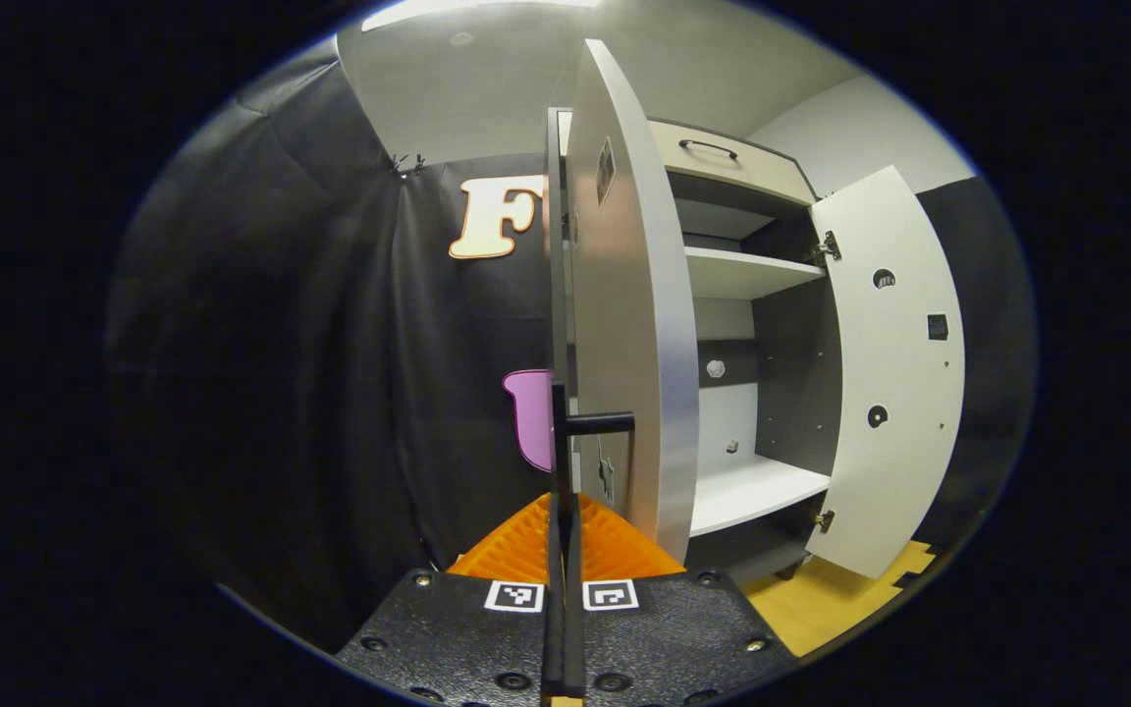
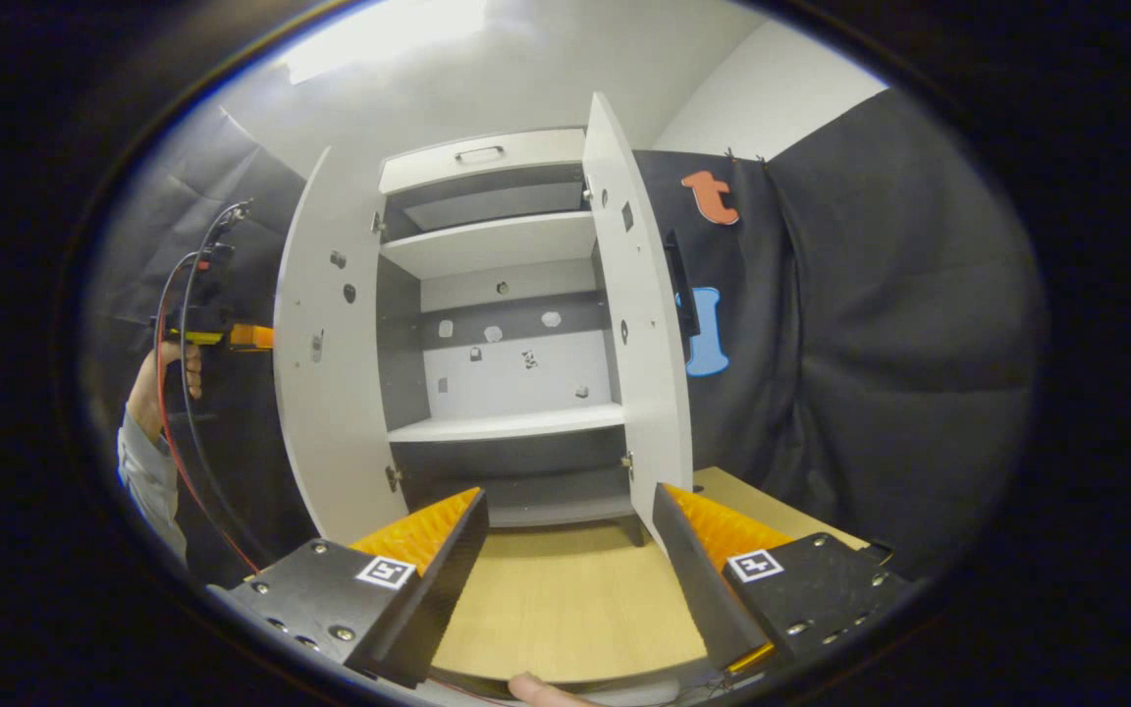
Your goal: Open the right door of the double-door shoe cabinet with the right hand, and open the left door with the left hand.
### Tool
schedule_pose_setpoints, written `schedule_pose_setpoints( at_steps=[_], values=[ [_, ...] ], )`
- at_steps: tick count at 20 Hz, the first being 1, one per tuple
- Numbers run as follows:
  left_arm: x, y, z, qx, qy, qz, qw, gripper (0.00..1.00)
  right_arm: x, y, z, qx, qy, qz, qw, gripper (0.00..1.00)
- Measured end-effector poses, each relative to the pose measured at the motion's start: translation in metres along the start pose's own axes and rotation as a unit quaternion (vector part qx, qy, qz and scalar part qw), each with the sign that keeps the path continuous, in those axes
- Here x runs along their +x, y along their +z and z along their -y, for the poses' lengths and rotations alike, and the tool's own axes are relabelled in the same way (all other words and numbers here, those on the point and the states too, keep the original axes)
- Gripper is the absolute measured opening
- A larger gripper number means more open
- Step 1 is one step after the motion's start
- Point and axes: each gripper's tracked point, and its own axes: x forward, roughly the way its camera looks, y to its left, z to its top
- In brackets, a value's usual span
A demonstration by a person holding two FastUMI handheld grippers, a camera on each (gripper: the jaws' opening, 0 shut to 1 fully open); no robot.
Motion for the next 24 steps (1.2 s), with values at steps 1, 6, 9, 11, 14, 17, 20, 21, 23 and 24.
schedule_pose_setpoints(
  at_steps=[1,6,9,11,14,17,20,21,23,24],
  values=[
    [0.0,0.0,0.001,-0.004,-0.001,0.0,1.0,0.0,0.001,0.003,-0.002,0.004,0.001,0.002,1.0,0.99],
    [-0.005,-0.003,0.001,-0.006,-0.006,-0.003,1.0,0.05,0.016,-0.004,-0.001,0.005,0.003,-0.01,1.0,0.99],
    [-0.011,0.003,-0.004,0.002,0.005,0.007,1.0,0.08,0.027,-0.006,0.001,0.002,0.003,-0.012,1.0,0.99],
    [-0.019,0.009,-0.013,-0.002,0.028,0.017,0.999,0.39,0.027,-0.007,0.002,0.002,0.004,-0.011,1.0,0.99],
    [-0.036,0.014,-0.011,-0.014,0.046,0.029,0.998,0.78,0.026,-0.003,0.005,0.002,0.003,-0.008,1.0,0.99],
    [-0.051,0.013,-0.001,-0.024,0.042,0.028,0.998,0.89,0.028,0.003,0.008,0.004,-0.001,-0.002,1.0,1.0],
    [-0.062,0.008,0.024,-0.044,0.015,0.019,0.999,0.92,0.028,0.009,0.011,-0.001,-0.005,-0.001,1.0,0.99],
    [-0.064,0.005,0.026,-0.049,0.015,0.014,0.999,0.88,0.029,0.012,0.011,-0.004,-0.006,0.0,1.0,0.99],
    [-0.068,-0.001,0.026,-0.051,0.03,0.009,0.998,0.87,0.03,0.018,0.008,-0.01,-0.003,0.004,1.0,0.99],
    [-0.07,-0.007,0.026,-0.047,0.038,0.002,0.998,0.94,0.032,0.021,0.007,-0.012,-0.002,0.005,1.0,0.99]
  ],
)
